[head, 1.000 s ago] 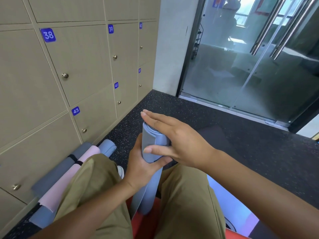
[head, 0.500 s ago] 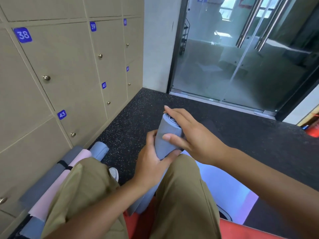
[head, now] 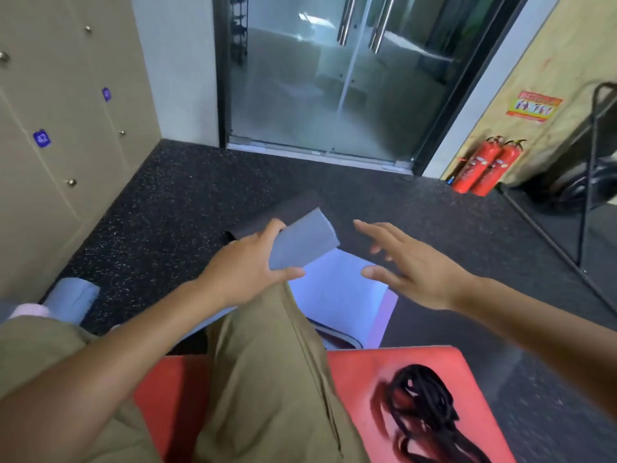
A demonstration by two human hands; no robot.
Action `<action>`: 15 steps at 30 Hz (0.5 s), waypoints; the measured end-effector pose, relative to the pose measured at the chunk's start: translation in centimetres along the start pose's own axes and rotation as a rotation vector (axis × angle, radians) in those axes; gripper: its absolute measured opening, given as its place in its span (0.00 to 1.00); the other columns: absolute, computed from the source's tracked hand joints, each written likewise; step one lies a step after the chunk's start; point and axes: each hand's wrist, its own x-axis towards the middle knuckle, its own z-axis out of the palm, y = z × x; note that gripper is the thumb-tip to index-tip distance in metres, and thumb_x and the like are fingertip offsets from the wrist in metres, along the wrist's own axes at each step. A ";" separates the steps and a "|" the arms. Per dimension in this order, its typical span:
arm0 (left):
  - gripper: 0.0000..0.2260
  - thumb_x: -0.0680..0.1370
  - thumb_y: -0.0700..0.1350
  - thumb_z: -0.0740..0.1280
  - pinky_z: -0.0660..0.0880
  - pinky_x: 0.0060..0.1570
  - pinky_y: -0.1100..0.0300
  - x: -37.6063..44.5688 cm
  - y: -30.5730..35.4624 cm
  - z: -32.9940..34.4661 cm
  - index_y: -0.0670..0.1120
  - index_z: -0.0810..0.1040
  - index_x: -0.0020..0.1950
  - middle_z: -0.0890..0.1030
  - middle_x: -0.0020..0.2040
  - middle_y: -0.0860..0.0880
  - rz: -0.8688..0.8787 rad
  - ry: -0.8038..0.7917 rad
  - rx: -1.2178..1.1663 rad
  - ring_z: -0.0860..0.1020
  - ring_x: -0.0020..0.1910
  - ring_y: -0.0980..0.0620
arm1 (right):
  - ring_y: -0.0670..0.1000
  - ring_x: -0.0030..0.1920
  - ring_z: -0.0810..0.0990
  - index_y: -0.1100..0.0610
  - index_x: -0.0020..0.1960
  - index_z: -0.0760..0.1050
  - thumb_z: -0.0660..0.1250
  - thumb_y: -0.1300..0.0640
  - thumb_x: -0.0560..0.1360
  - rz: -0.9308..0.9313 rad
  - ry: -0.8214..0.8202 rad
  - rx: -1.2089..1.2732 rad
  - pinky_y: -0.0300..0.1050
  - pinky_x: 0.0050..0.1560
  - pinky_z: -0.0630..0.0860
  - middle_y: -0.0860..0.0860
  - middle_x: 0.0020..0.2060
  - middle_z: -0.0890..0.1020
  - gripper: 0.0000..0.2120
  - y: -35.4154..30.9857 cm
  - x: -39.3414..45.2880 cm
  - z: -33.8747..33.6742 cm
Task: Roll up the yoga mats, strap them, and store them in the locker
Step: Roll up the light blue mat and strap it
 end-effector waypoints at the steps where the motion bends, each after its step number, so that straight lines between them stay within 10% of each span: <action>1: 0.29 0.72 0.69 0.71 0.76 0.48 0.49 -0.1 0.1 0.8 0.57 0.63 0.65 0.77 0.54 0.52 0.007 -0.053 0.026 0.78 0.52 0.45 | 0.40 0.60 0.73 0.42 0.82 0.50 0.56 0.32 0.80 0.039 -0.036 -0.017 0.46 0.63 0.76 0.33 0.66 0.64 0.35 0.9 -1.3 0.6; 11: 0.28 0.73 0.72 0.65 0.70 0.42 0.51 -0.3 0.6 4.0 0.58 0.62 0.63 0.80 0.55 0.55 0.063 -0.095 0.322 0.77 0.44 0.45 | 0.45 0.68 0.74 0.44 0.79 0.62 0.53 0.27 0.76 0.334 -0.441 -0.082 0.42 0.66 0.70 0.42 0.72 0.71 0.37 6.1 -10.1 7.9; 15: 0.28 0.72 0.73 0.65 0.72 0.44 0.51 -0.2 0.2 3.9 0.57 0.63 0.63 0.79 0.53 0.54 0.025 -0.074 0.278 0.76 0.44 0.46 | 0.49 0.61 0.77 0.46 0.68 0.73 0.55 0.25 0.75 0.433 -0.570 -0.131 0.51 0.61 0.75 0.42 0.59 0.77 0.32 6.9 -10.6 10.4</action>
